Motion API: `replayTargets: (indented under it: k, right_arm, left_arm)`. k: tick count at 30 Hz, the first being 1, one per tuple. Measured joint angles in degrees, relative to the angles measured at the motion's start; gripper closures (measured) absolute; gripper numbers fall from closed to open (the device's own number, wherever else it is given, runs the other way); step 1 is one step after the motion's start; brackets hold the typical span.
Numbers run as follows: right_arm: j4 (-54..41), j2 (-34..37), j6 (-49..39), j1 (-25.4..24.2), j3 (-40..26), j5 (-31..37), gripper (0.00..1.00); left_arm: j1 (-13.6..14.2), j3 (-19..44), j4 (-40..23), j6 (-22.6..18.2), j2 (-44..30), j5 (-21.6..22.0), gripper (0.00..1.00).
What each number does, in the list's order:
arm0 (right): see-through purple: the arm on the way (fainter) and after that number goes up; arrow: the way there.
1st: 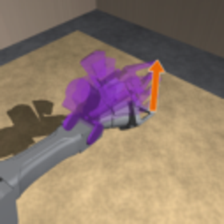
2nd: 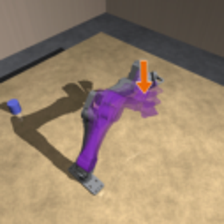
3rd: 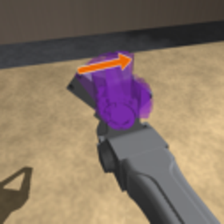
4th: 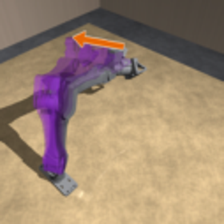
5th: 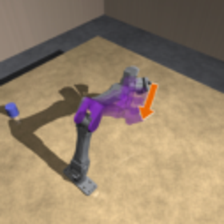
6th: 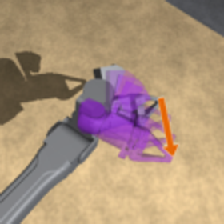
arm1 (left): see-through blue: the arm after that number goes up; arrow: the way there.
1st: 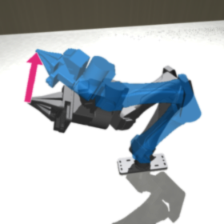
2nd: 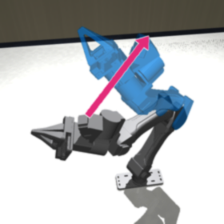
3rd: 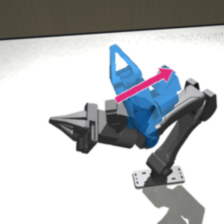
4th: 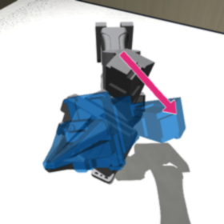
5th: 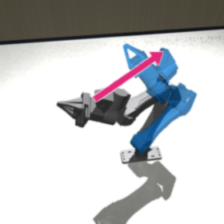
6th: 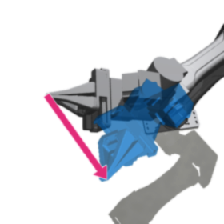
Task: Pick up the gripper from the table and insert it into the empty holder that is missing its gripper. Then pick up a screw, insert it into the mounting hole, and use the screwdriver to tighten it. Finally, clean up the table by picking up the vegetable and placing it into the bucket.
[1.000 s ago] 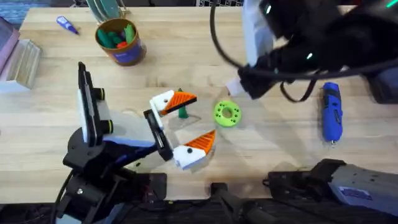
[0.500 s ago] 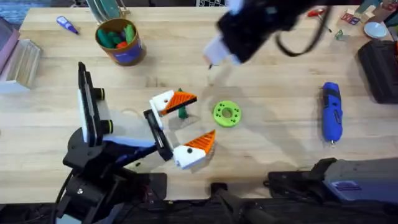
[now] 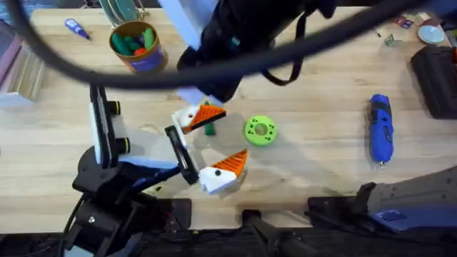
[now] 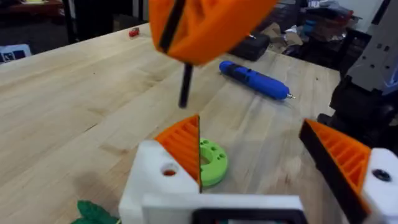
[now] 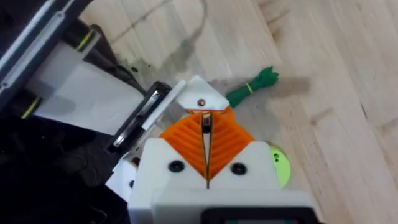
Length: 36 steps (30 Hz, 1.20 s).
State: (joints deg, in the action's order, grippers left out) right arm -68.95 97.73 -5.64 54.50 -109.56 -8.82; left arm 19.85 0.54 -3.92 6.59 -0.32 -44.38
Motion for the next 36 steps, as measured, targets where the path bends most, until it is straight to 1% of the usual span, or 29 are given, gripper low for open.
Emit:
replayTargets:
  k: [6, 21, 36]
  right_arm:
    - [0.24, 0.17, -0.01, 1.75, 0.00, -0.02, 0.995]
    - [1.20, 4.31, -0.01, 1.73, -0.02, 0.00, 0.995]
    - [0.37, 6.79, -0.01, 1.73, -0.02, -0.07, 0.995]
  left_arm:
    - [0.00, 0.00, 0.00, -0.36, 0.00, 0.00, 0.015]
    - [0.01, 0.00, -0.02, -0.57, 0.00, 0.00, 0.015]
    - [0.00, 0.00, -0.04, -0.57, 0.00, -0.01, 0.015]
